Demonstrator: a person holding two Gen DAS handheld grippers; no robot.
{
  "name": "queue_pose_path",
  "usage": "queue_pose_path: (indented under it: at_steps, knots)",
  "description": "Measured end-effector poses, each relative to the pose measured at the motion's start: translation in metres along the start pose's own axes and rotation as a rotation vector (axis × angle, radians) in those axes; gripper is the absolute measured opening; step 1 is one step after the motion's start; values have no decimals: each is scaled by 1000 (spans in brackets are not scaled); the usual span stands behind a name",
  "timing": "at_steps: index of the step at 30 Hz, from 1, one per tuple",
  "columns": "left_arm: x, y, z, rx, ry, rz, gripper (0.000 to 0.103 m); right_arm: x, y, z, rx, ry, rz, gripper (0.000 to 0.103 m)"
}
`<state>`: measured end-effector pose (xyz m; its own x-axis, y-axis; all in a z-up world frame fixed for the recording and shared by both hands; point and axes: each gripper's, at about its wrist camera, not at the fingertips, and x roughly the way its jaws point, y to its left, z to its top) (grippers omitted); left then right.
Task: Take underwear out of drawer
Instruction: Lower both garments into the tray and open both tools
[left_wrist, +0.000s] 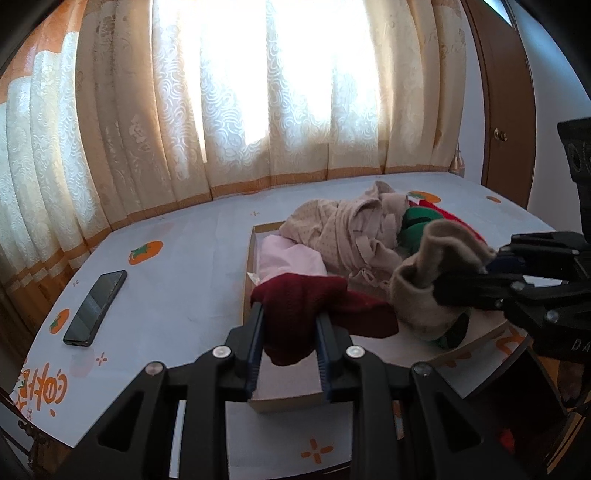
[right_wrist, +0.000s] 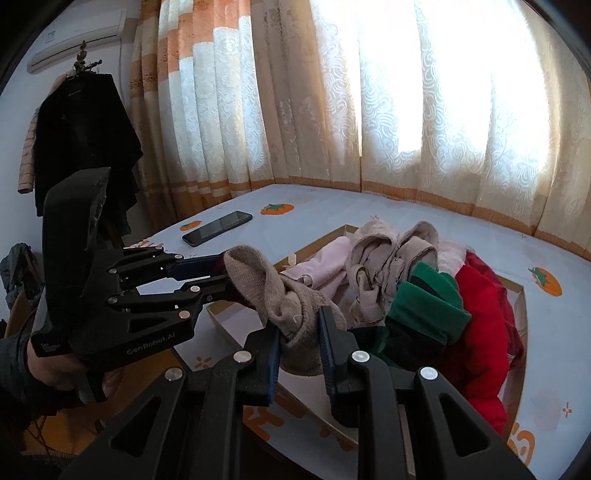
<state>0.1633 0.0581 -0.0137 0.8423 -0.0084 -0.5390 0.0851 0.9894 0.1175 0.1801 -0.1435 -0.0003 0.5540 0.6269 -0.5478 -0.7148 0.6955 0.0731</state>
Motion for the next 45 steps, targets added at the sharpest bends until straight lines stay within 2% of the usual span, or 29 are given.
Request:
queue_pose_path:
  at_steps: [8, 17, 19, 20, 21, 24, 26, 28, 31, 36, 45]
  knots:
    - [18, 2, -2, 7, 53, 3, 23, 22, -4, 1, 7, 62, -14, 21]
    - [32, -2, -7, 19, 96, 5, 25, 55, -9, -1, 26, 179, -49, 21]
    - [34, -4, -8, 27, 103, 10, 26, 59, -9, -1, 26, 193, -47, 22]
    - [35, -5, -9, 29, 104, 16, 31, 59, -8, -1, 26, 197, -46, 22]
    - [35, -5, -10, 29, 102, 18, 32, 61, -8, 0, 24, 202, -43, 22]
    - [33, -7, -11, 31, 99, 12, 39, 62, -7, 0, 19, 213, -38, 29]
    - [30, -8, -11, 35, 89, 18, 48, 62, -7, -1, 26, 215, -43, 42]
    - [24, -9, -11, 43, 71, 31, 50, 59, -6, -2, 37, 195, -48, 56]
    - [17, -7, -12, 43, 50, 44, 60, 52, -4, -2, 43, 164, -60, 63]
    - [3, -2, -14, 27, 14, 53, 72, 40, -5, -7, 50, 147, -64, 65]
    - [-22, -3, -19, 1, -13, 33, 78, 9, -2, -15, 78, 123, -49, 66]
